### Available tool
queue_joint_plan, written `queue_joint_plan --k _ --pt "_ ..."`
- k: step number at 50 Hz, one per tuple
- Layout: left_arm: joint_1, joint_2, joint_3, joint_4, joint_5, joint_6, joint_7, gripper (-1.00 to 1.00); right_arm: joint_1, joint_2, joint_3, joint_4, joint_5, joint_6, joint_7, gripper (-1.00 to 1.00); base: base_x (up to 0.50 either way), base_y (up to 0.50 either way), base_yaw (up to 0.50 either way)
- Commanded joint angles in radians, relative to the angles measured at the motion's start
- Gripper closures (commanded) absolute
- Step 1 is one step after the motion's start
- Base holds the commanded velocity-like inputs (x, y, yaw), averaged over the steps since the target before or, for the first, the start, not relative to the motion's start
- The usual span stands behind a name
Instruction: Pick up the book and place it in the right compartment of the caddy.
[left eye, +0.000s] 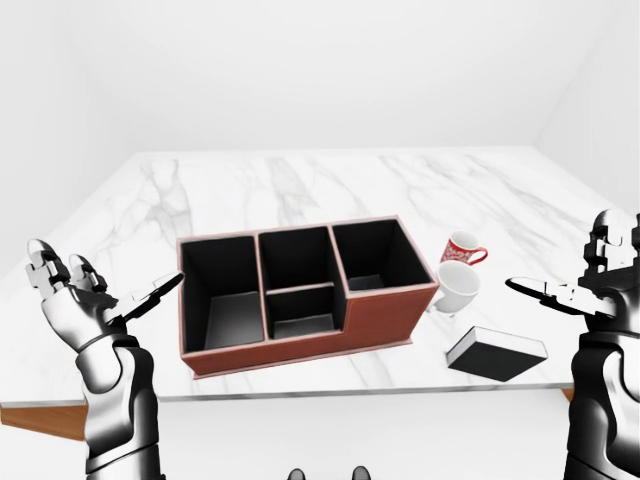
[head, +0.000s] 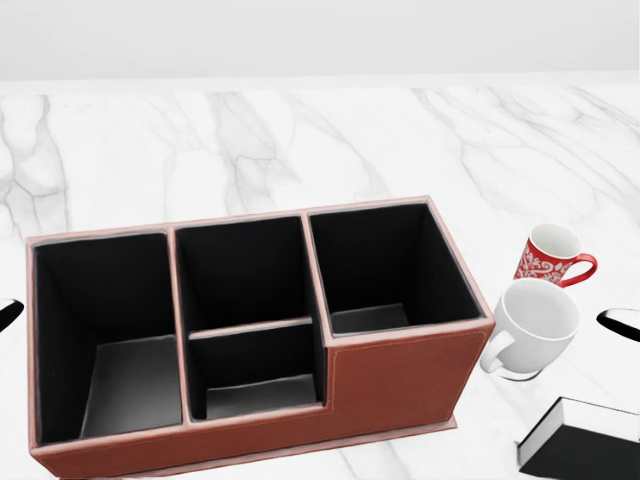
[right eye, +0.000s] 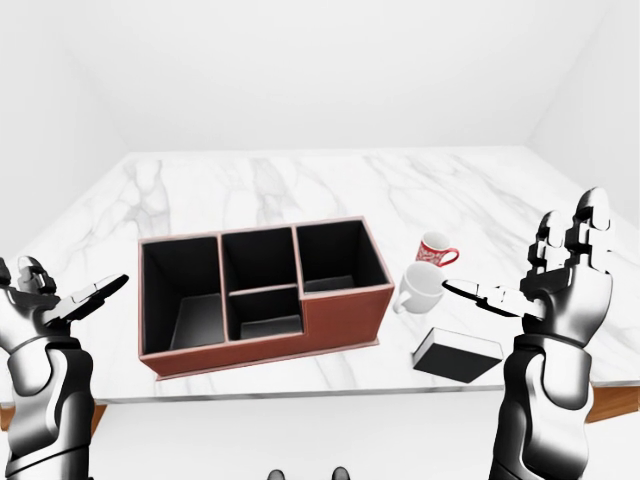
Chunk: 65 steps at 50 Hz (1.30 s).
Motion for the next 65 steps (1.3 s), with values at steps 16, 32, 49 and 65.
queue_joint_plan --k 16,32,49,65 --pt "0.001 0.006 0.009 -0.008 -0.002 0.000 0.003 -1.00 0.036 -0.019 0.020 -0.227 -0.301 0.000 0.167 -1.00 0.06 0.00 0.00" --pt "-0.001 0.007 0.007 0.032 0.011 0.000 -0.002 -1.00 0.126 -0.171 -0.353 -0.459 -0.671 0.000 0.696 -1.00 0.00 0.00 0.00" --pt "-0.007 0.006 -0.010 0.067 0.018 0.000 -0.004 -1.00 0.255 0.006 -0.323 0.008 -1.021 -0.070 0.696 -1.00 0.00 0.00 0.00" --pt "-0.009 0.010 -0.008 0.083 0.013 0.000 -0.005 -1.00 0.261 0.025 -0.250 0.078 -1.106 -0.103 0.696 -1.00 0.00 0.00 0.00"
